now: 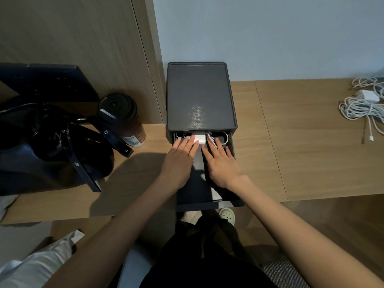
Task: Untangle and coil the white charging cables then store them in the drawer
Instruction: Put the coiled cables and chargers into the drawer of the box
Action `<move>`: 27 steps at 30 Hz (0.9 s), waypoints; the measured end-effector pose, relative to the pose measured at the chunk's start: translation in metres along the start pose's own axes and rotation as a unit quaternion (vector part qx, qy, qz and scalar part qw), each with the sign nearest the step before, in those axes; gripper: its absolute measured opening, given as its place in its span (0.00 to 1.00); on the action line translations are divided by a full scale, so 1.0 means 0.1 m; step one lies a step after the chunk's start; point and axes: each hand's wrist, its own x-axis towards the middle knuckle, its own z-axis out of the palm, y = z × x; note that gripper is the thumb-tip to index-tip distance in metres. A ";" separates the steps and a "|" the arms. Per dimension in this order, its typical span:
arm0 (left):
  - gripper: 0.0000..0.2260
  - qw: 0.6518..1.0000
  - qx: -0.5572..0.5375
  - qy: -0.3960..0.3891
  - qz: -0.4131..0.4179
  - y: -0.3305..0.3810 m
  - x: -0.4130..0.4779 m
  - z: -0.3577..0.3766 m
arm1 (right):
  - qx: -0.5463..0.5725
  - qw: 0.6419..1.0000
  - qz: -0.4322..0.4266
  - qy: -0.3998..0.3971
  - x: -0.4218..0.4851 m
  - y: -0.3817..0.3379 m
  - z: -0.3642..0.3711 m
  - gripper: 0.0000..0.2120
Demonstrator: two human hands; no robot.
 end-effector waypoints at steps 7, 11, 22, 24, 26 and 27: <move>0.30 0.998 0.031 -0.031 -0.033 0.04 0.08 0.01 | -0.001 1.000 0.009 -0.008 0.13 0.00 -0.05 0.37; 0.31 0.999 0.014 -0.032 -0.032 0.06 0.02 0.01 | 0.006 1.000 0.004 0.026 0.06 0.01 -0.03 0.34; 0.20 0.989 -0.087 0.081 -0.084 0.19 -0.11 -0.41 | 0.068 0.969 -0.003 0.238 -0.47 0.24 -0.28 0.15; 0.19 0.986 -0.102 0.111 -0.072 0.22 -0.07 -0.52 | 0.076 0.963 0.017 0.259 -0.56 0.35 -0.36 0.15; 0.19 0.983 -0.109 0.142 -0.045 0.31 0.01 -0.63 | 0.102 0.955 0.047 0.275 -0.64 0.48 -0.42 0.15; 0.18 0.981 -0.113 0.152 -0.032 0.36 0.06 -0.69 | 0.119 0.950 0.060 0.284 -0.67 0.56 -0.44 0.15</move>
